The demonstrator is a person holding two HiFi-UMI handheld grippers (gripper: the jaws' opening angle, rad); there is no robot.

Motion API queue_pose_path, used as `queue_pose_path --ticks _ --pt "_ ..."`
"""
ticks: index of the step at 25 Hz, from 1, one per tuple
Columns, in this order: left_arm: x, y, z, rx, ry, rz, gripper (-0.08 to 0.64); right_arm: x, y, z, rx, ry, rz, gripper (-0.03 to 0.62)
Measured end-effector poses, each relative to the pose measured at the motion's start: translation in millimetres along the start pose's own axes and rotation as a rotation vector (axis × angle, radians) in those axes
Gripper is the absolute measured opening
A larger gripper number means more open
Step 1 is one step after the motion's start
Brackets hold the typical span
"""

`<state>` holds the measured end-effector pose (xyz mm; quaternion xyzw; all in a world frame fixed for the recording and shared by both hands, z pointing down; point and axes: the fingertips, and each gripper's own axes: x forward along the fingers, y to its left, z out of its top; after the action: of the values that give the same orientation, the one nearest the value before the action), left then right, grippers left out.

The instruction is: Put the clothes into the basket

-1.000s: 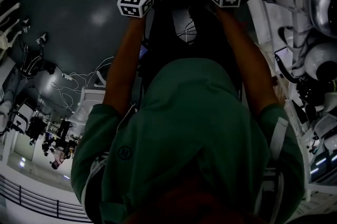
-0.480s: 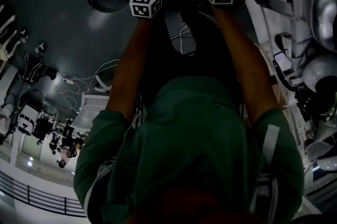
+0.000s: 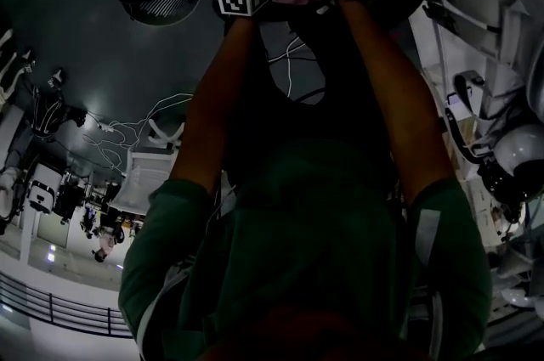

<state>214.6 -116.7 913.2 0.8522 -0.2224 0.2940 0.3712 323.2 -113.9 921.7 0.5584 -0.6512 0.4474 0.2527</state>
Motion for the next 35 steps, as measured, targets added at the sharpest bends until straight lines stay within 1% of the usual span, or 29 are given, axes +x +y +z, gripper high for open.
queue_pose_path --ticks 2,3,4,5,6,8,10,12,15,17,21,26,30,35 --pt "9.8 6.3 -11.4 -0.031 0.029 -0.004 0.187 8.9 0.0 -0.5 -0.002 -0.001 0.013 0.239" --pt "12.1 8.6 -14.3 -0.044 0.039 -0.003 0.172 11.5 0.5 -0.5 -0.005 0.003 0.016 0.237" --pt "13.1 9.5 -15.6 -0.053 0.048 -0.006 0.12 12.4 1.3 0.3 -0.014 0.009 0.017 0.21" --pt "13.4 8.9 -15.5 -0.054 0.054 -0.011 0.041 12.5 1.7 1.2 -0.028 0.017 0.017 0.152" --pt "13.0 7.4 -14.0 -0.049 0.057 -0.014 0.023 11.5 1.6 2.3 -0.04 0.025 0.016 0.11" --pt "7.7 1.6 -4.6 -0.019 0.054 -0.007 0.015 4.9 2.4 6.6 -0.048 0.029 0.024 0.084" --pt "-4.3 -7.4 11.8 0.016 0.023 -0.005 0.015 -5.6 9.3 11.1 -0.041 0.007 0.051 0.077" --pt "-20.0 -19.1 25.8 0.064 -0.001 -0.023 0.014 -22.8 24.0 19.2 -0.04 -0.031 0.078 0.074" --pt "-46.3 -41.8 40.4 0.141 -0.013 -0.069 0.014 -55.9 53.7 38.9 -0.059 -0.102 0.108 0.071" --pt "-68.6 -56.2 50.3 0.176 -0.027 -0.087 0.012 -80.9 75.3 53.7 -0.073 -0.147 0.123 0.069" --pt "-124.6 -71.3 81.3 0.184 -0.1 -0.083 0.012 -133.7 118.8 87.6 -0.1 -0.235 0.155 0.066" --pt "-206.5 -76.3 133.6 0.194 -0.221 -0.061 0.012 -191.1 173.2 131.7 -0.144 -0.332 0.193 0.063" --pt "-273.9 -62.5 176.5 0.21 -0.318 -0.022 0.012 -227.1 222.4 174.2 -0.192 -0.416 0.231 0.063" --pt "-352.1 -45.6 222.8 0.248 -0.415 0.0 0.012 -259.8 287.5 226.8 -0.251 -0.503 0.276 0.063"
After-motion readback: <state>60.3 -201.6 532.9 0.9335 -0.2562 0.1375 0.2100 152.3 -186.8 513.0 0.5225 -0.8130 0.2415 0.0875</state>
